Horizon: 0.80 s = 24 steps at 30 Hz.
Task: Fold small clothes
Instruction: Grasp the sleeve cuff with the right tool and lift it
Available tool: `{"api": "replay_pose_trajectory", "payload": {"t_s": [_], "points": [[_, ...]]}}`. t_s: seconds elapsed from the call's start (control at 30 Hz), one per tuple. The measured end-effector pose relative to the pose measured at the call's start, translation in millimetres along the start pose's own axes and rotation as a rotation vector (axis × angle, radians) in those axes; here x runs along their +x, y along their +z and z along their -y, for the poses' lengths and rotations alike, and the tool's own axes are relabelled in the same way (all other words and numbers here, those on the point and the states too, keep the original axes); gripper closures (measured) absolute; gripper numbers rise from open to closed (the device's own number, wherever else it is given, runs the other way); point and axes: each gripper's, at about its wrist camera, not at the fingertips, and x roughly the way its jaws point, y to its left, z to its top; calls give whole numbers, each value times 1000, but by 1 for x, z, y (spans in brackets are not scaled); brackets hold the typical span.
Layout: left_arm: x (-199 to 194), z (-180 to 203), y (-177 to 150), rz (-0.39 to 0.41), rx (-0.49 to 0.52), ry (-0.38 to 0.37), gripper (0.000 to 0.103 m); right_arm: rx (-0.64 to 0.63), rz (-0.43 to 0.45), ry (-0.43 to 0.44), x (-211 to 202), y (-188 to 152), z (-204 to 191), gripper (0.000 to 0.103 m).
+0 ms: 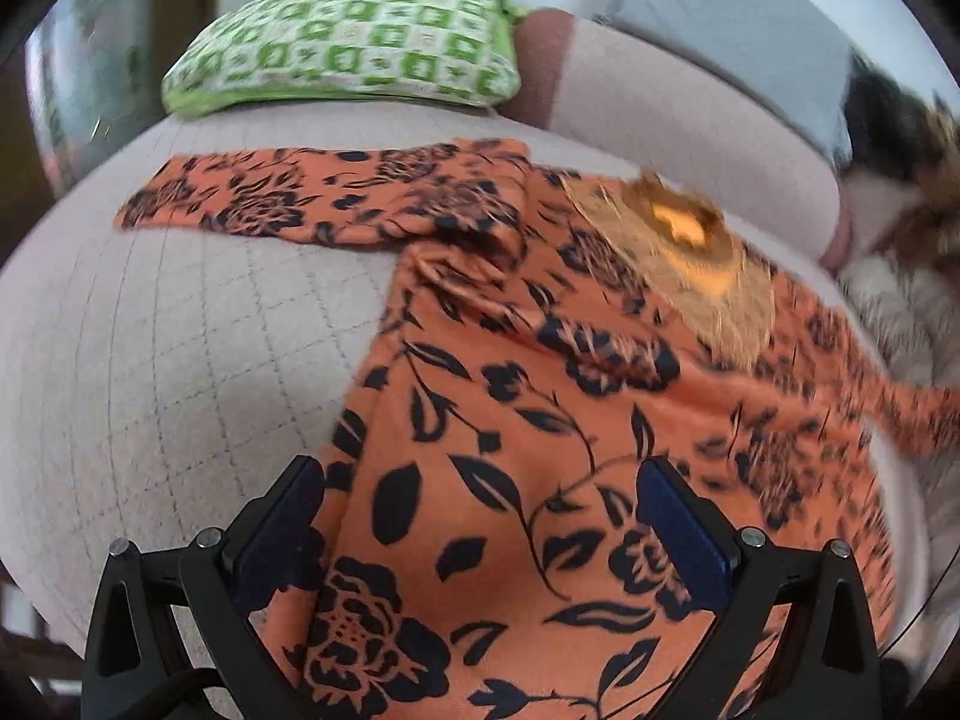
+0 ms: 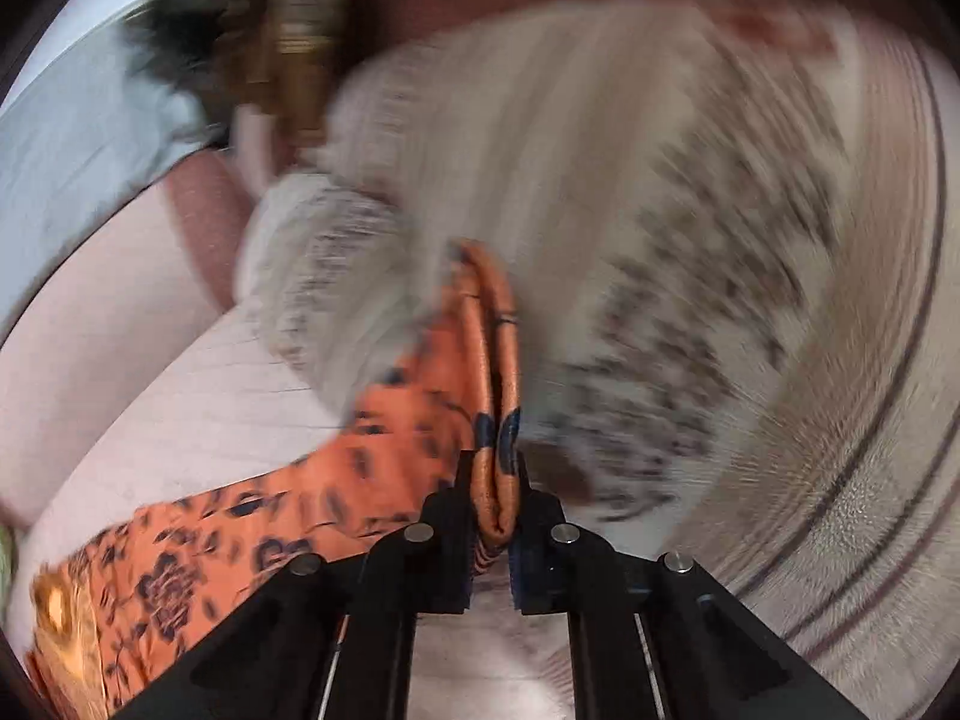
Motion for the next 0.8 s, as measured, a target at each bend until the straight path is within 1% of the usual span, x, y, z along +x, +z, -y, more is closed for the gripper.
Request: {"api": "replay_pose_trajectory", "payload": {"t_s": [0.03,0.07,0.1,0.13,0.17,0.2,0.27,0.33,0.37,0.4,0.47,0.5,0.57,0.6,0.63,0.67,0.7,0.73,0.77,0.8], "points": [[-2,-4,3,10,-23,-10,0,-24,14,27,-9,2,-12,95],[-6,-7,5,24,-40,-21,0,-66,44,84,-30,5,-37,95],[-7,-9,7,27,-44,-23,0,-97,66,123,-45,7,-57,95],[-9,-12,7,29,-55,-26,0,-143,93,184,-68,8,-88,95],[-11,-16,8,32,-67,-30,0,-169,103,228,-83,7,-110,95],[-13,-20,9,34,-79,-35,0,-201,112,306,-107,4,-142,95],[-16,-28,10,40,-109,-42,0,-264,127,432,-146,-9,-199,95],[-20,-36,13,49,-147,-56,0,-336,132,568,-182,-35,-272,95],[-21,-39,14,52,-158,-59,0,-349,123,604,-189,-45,-290,95],[-22,-41,14,55,-166,-62,0,-373,88,673,-197,-67,-324,95],[-21,-43,14,53,-169,-63,0,-403,42,735,-199,-98,-363,95],[-20,-43,13,48,-165,-62,0,-424,4,764,-194,-124,-390,95],[-18,-42,12,36,-161,-64,0,-434,-56,787,-181,-158,-416,91],[-18,-42,12,35,-162,-65,0,-441,-101,793,-167,-178,-431,90],[-18,-42,12,36,-165,-66,0,-473,-153,788,-147,-197,-447,87],[-18,-42,13,40,-168,-67,0,-512,-201,775,-131,-219,-459,73],[-19,-43,13,43,-169,-68,0,-556,-286,734,-106,-248,-469,34],[-20,-44,13,47,-170,-66,0,-573,-339,718,-99,-263,-471,18],[-21,-44,13,49,-170,-64,0,-570,-410,732,-81,-276,-466,17],[-21,-45,13,51,-172,-62,0,-533,-448,760,-71,-282,-455,17]]}}
